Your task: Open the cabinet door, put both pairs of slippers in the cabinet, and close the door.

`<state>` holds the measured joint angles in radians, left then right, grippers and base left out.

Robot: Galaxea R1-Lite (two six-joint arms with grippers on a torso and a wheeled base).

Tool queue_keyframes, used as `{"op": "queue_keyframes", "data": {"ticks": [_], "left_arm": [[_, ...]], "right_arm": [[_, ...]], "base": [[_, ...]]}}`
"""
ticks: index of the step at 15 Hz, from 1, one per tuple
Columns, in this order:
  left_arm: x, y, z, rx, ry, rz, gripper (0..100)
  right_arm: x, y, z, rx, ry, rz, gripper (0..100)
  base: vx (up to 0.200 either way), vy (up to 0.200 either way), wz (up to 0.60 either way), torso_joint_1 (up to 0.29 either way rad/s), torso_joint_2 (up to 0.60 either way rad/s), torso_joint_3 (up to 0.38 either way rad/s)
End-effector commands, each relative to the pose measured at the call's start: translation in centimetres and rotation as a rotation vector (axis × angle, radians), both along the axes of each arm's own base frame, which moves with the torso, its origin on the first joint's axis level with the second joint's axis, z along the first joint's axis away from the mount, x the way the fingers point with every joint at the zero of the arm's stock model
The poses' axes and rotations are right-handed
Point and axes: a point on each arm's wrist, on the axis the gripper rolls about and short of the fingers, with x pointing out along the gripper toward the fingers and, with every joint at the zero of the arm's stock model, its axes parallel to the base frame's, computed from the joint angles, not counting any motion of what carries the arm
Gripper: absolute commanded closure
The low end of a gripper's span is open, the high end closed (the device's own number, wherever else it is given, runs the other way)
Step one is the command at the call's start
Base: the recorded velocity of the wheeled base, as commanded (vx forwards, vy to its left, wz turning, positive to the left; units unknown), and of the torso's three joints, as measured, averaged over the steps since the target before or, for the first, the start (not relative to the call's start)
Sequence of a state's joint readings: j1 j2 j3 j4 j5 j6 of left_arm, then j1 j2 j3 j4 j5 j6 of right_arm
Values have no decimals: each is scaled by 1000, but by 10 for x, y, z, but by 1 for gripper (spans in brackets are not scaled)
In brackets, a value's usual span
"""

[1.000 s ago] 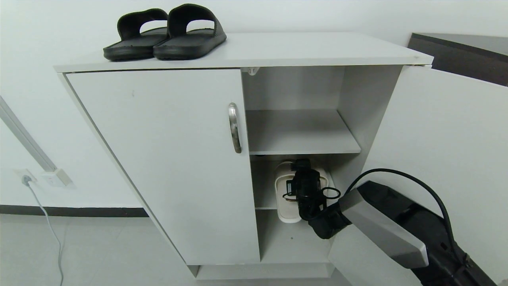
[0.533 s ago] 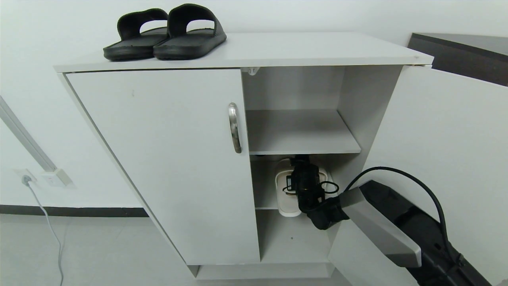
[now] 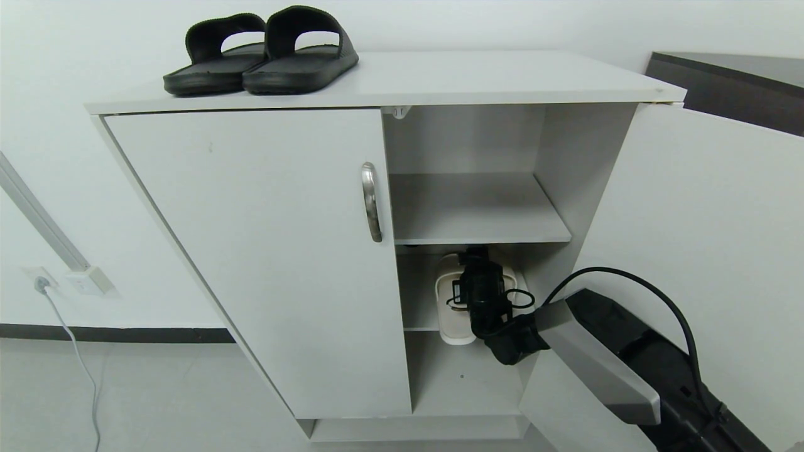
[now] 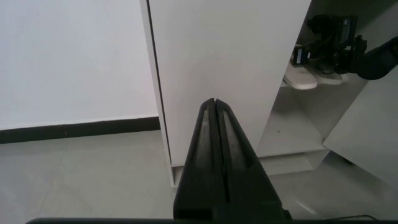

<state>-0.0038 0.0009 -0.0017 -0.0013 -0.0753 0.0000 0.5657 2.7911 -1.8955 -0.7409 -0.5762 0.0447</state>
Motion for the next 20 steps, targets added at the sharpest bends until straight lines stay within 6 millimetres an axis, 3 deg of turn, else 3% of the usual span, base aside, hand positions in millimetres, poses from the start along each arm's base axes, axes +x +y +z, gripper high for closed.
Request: {"op": "queue_keyframes", "data": {"ticks": [1,5,8,14,20], "left_arm": [[0,0,0,0,1,1,100],[0,0,0,0,1,1,100],[0,0,0,2,0,-2,100],[0,0,0,2,0,-2,100],[0,0,0,2,0,-2,100]], "right_arm": [[0,0,-2,-4,5,0,0],[-7,-2,-5,-20,30,3,0],[-17,-5,5,6,36,1,0],[-101,-13,48,73,23,70,0],[-179,-31,54,80,57,146,0]], "base": [[0,0,0,0,0,0],[0,0,0,0,0,0],[0,0,0,0,0,0],[0,0,0,0,0,0],[0,0,0,0,0,0]]}}
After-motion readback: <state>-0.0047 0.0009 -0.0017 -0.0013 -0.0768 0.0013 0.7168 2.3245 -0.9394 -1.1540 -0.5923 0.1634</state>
